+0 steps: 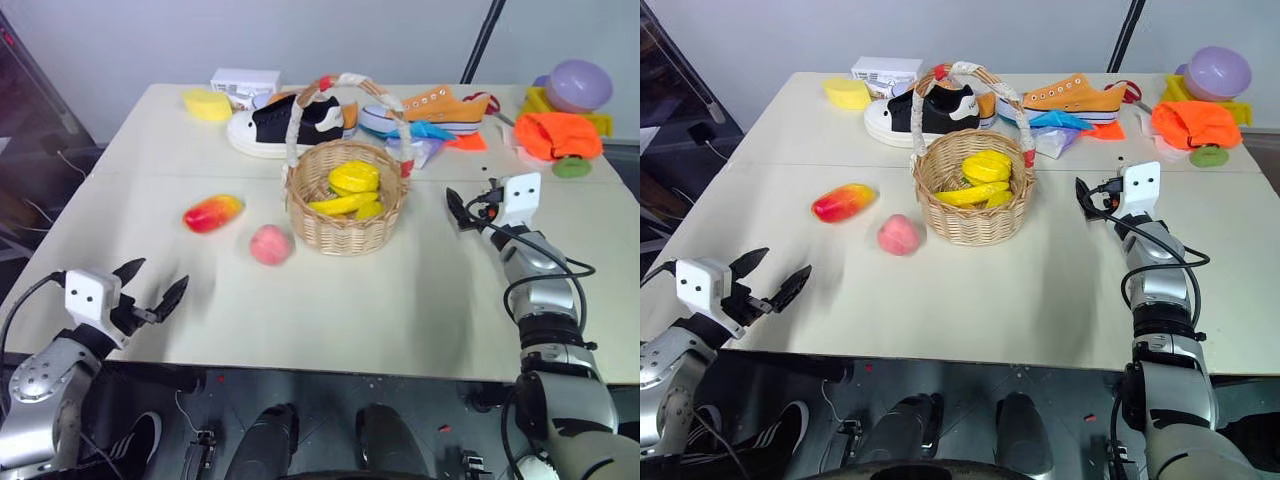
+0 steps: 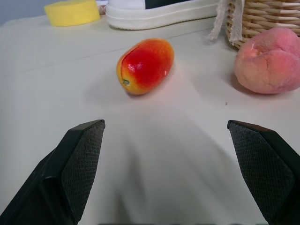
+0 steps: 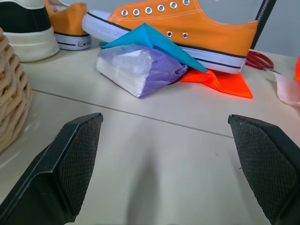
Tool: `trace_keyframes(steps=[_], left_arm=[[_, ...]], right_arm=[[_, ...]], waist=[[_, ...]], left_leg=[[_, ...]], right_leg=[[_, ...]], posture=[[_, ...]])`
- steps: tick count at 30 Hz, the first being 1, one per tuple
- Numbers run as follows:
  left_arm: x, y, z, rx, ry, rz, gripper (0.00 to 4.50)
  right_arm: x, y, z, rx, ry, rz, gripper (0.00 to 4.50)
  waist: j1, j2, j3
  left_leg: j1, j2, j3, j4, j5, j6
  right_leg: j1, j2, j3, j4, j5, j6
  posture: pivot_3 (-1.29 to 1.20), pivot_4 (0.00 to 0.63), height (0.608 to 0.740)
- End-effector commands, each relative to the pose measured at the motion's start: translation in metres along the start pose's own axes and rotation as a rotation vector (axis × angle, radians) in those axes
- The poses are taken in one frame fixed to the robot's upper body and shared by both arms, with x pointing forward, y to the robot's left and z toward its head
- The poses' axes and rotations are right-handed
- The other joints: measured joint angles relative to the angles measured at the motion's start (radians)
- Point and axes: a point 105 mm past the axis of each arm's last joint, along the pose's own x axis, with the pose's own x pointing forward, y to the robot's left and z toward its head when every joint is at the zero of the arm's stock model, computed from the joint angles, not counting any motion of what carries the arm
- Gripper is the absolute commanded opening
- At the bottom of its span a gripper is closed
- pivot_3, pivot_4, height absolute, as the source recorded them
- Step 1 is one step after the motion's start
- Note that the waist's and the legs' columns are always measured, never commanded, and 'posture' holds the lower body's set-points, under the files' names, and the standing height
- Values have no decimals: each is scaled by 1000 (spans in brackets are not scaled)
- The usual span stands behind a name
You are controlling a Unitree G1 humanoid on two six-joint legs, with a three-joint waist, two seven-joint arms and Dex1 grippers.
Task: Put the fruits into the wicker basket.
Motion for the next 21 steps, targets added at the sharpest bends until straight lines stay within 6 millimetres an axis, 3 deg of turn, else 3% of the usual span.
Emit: trace_keyframes(steps=[1,21], left_arm=[[1,-2,11,24,-45,-3,4500],[8,-15,16,24,-103,-78,4500]], right_arm=[[-3,-6,9,-13,-36,-15,4475],[-7,-5,11,-12,-61,-17,4475]], waist=[[0,0,0],[0,0,0]], left_leg=[[0,0,0,0,0,0],[0,2,5,-1,0,0]], right_leg=[[0,0,0,0,0,0],[-3,1,3,0,1,-1]], posture=[[0,150,740],[0,150,740]])
